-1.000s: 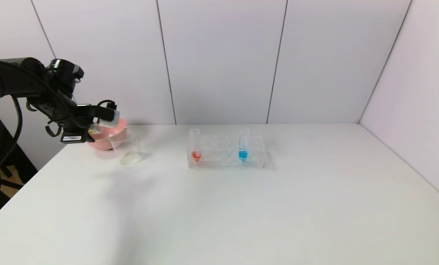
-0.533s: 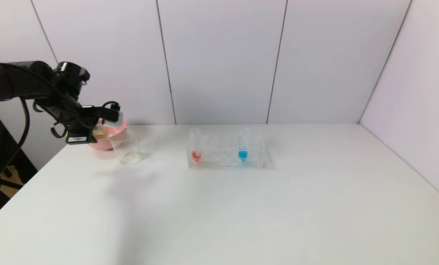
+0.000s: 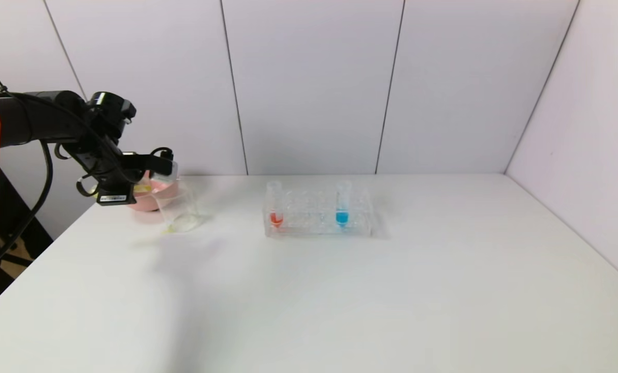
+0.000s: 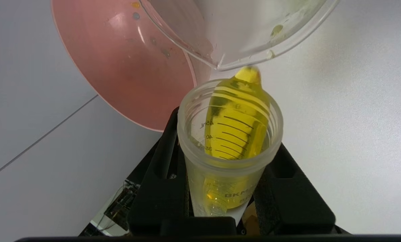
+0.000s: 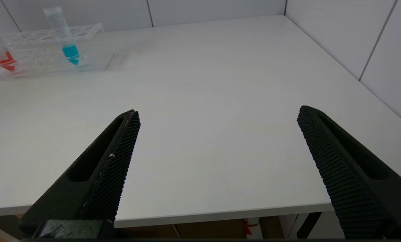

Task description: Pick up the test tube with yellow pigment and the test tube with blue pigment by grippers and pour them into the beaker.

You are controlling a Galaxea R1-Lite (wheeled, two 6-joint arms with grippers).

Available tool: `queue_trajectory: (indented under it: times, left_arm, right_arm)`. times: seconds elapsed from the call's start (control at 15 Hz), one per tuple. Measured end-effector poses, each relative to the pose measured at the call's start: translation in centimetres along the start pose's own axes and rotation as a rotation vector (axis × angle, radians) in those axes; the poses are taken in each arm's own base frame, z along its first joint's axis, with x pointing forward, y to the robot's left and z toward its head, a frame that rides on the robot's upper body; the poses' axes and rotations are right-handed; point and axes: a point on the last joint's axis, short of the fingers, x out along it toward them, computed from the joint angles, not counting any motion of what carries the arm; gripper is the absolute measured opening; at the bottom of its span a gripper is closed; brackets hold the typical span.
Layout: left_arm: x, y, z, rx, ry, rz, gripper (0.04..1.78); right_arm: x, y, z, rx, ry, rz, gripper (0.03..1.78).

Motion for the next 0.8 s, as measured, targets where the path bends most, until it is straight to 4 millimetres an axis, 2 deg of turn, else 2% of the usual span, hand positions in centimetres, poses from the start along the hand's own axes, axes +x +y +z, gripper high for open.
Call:
queue_trajectory:
  times: [0.8]
  left_arm:
    - [0.5,-0.2,1.3,-0.008,0.036,0.005,0.54]
  right_arm:
    - [0.0,0.0,0.0,0.000,0.000,0.000,1.71]
